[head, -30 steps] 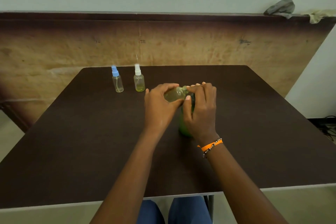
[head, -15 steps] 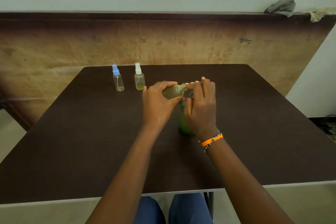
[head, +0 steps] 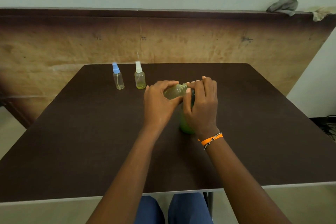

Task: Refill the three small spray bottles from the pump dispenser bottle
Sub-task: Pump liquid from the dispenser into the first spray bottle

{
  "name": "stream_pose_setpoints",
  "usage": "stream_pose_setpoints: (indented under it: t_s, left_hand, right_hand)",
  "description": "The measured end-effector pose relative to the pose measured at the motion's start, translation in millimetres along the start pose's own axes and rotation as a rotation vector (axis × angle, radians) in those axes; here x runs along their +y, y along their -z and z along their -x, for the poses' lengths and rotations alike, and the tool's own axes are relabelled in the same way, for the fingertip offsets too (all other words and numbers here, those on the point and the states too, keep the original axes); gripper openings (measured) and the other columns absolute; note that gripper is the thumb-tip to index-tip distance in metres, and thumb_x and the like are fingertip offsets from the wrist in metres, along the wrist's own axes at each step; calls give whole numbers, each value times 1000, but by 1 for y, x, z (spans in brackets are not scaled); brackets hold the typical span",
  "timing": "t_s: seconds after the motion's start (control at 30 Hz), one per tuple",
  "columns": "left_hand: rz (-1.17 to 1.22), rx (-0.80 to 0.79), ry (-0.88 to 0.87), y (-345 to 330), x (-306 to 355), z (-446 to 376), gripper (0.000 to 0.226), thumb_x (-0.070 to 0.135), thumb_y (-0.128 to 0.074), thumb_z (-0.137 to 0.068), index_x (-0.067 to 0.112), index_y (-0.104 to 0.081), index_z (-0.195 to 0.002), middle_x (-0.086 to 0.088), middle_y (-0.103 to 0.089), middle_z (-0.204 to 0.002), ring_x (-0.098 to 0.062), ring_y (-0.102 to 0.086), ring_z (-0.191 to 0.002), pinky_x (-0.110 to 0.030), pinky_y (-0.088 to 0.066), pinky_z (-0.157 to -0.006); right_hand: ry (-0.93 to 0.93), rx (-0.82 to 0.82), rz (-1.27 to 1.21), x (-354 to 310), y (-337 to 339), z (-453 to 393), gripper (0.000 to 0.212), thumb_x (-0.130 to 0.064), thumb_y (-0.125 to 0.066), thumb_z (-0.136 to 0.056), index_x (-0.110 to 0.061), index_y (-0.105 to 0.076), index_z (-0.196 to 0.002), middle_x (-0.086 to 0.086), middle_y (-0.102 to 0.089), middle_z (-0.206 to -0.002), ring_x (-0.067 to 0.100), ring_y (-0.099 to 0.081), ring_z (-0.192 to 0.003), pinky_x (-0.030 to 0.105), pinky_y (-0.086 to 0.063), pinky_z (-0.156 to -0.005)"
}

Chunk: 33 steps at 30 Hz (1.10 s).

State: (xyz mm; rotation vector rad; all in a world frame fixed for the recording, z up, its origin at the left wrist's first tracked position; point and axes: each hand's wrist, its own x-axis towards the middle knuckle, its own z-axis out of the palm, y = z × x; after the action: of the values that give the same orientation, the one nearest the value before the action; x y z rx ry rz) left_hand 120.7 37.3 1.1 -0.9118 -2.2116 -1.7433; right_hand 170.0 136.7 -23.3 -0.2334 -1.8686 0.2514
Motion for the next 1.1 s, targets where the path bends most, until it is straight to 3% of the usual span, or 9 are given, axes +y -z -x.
stream_pose_setpoints:
  t_s: [0.13,0.3,0.47,0.63,0.83,0.97,1.1]
  left_hand:
    - [-13,7,-5,0,-1,0,38,24,-80,-63,19,-72,-99,6,-71,-96,-6,-64,-92,-46,-47,-95]
    - [-17,11,-16,4,2,-2,36,18,-81,-66,17,-71,-101,5,-70,-98,-6,-64,-92,-39,-50,-91]
    - [-15,6,-34,1,0,-2,40,15,-83,-65,17,-70,-103,4,-69,-100,-9,-63,-96,-21,-50,-85]
    - [-41,28,-71,-2,-4,-2,45,17,-85,-61,18,-70,-103,4,-68,-99,-12,-62,-94,-31,-51,-85]
    - [-7,26,-82,0,-2,-3,45,14,-84,-61,18,-70,-104,5,-67,-100,-11,-62,-95,-35,-50,-89]
    - [18,22,-99,-2,-5,-2,46,15,-83,-62,17,-70,-106,7,-64,-100,-9,-61,-95,-37,-48,-92]
    - [-1,11,-127,-3,-8,-3,46,17,-81,-64,20,-68,-109,6,-63,-102,-16,-60,-99,-42,-47,-91]
  right_hand:
    - [6,7,-8,1,-3,3,21,-7,-46,-87,5,-63,-83,19,-57,-82,34,-52,-76,37,-44,-83]
    - [-8,-14,-35,-6,7,-10,19,-12,-48,-85,1,-60,-77,15,-53,-79,27,-46,-74,34,-40,-69]
    - [-6,-18,-38,-3,5,-4,20,-3,-43,-73,4,-61,-79,18,-54,-81,25,-41,-78,34,-40,-70]
    - [-22,-19,-77,1,2,-1,24,1,-40,-71,6,-62,-80,21,-55,-82,29,-44,-80,41,-43,-78]
    - [-50,-14,-95,-3,8,-16,20,-3,-39,-74,1,-59,-73,15,-52,-76,21,-40,-76,28,-37,-65]
    - [-44,27,-71,2,1,-7,27,7,-36,-74,5,-62,-76,21,-55,-78,25,-40,-77,30,-41,-81]
    - [-59,30,-41,5,-3,-3,28,12,-36,-75,6,-64,-78,22,-56,-79,30,-45,-74,31,-41,-86]
